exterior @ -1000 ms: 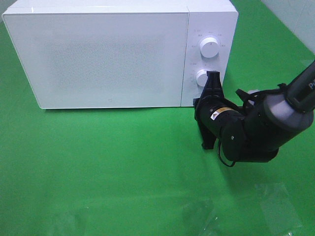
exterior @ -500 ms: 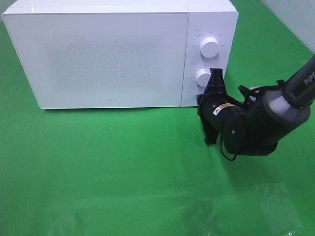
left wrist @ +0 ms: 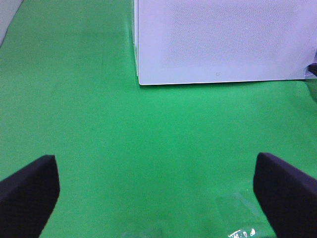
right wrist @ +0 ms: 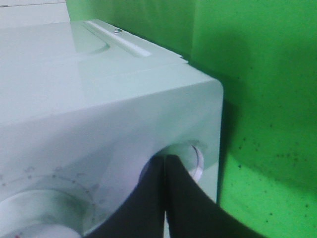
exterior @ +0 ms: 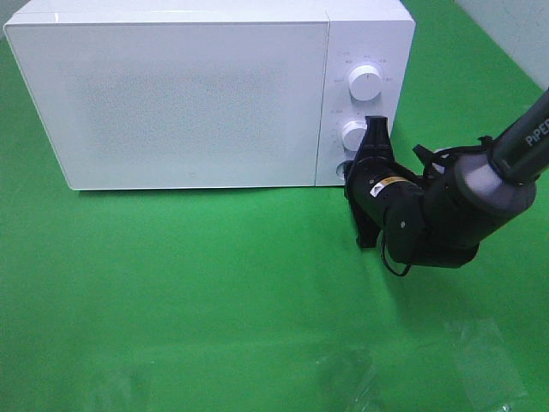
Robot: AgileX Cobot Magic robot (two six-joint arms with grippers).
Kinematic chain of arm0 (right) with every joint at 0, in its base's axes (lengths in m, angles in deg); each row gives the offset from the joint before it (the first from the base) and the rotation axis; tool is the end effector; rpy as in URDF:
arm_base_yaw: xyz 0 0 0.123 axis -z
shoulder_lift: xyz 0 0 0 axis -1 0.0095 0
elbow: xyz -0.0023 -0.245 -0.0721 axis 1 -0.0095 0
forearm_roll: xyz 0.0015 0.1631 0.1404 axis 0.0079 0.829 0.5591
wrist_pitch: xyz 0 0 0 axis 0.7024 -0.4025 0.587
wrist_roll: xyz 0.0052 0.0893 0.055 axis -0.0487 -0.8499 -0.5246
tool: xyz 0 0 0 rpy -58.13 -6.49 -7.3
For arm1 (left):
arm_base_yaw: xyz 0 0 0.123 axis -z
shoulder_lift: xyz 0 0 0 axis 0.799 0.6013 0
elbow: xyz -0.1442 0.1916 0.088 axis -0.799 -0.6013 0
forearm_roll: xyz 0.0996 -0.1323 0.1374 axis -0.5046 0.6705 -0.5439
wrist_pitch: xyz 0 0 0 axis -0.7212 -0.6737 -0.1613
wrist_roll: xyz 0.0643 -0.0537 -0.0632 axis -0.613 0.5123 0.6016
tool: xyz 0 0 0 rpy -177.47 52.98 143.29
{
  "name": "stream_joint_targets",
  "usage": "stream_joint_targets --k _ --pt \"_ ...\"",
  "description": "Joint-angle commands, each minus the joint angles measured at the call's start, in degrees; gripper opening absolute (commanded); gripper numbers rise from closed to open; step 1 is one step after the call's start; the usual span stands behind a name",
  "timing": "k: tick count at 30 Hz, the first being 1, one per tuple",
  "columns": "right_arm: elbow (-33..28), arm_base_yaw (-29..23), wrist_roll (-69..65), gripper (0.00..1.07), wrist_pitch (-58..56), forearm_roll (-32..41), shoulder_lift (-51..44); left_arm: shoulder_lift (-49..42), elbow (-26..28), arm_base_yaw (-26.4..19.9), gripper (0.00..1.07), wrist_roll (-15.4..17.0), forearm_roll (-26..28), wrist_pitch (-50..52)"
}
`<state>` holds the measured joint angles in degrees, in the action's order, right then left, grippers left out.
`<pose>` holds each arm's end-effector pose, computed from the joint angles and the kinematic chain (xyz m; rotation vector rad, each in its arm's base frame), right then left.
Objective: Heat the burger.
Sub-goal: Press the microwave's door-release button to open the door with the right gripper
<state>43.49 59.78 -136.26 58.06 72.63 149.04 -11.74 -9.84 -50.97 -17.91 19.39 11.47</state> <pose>0.3288 0.1417 0.0826 1.3956 1.5251 1.1162 0.0026 -0.0131 0.2601 0.1182 1.9928 -0.1464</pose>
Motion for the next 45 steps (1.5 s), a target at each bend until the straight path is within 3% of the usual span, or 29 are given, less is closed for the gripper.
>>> stream_joint_targets --k 1,12,25,36,45 --pt "2.1 0.6 2.0 0.00 3.6 0.4 -0.3 -0.4 -0.2 -0.1 1.00 0.1 -0.1 0.5" --pt "2.3 0.6 2.9 0.01 10.1 4.2 -0.3 -0.4 -0.2 -0.1 1.00 0.1 -0.1 0.5" --pt "7.8 0.6 7.6 0.00 14.6 9.5 -0.3 -0.4 -0.2 -0.1 1.00 0.1 -0.1 0.5" --pt "12.7 0.6 9.3 0.00 15.8 10.3 2.9 -0.4 -0.2 -0.1 1.00 0.1 -0.1 0.5" --pt "12.8 0.6 9.3 0.00 15.8 10.8 3.0 -0.4 -0.2 -0.1 1.00 0.1 -0.1 0.5"
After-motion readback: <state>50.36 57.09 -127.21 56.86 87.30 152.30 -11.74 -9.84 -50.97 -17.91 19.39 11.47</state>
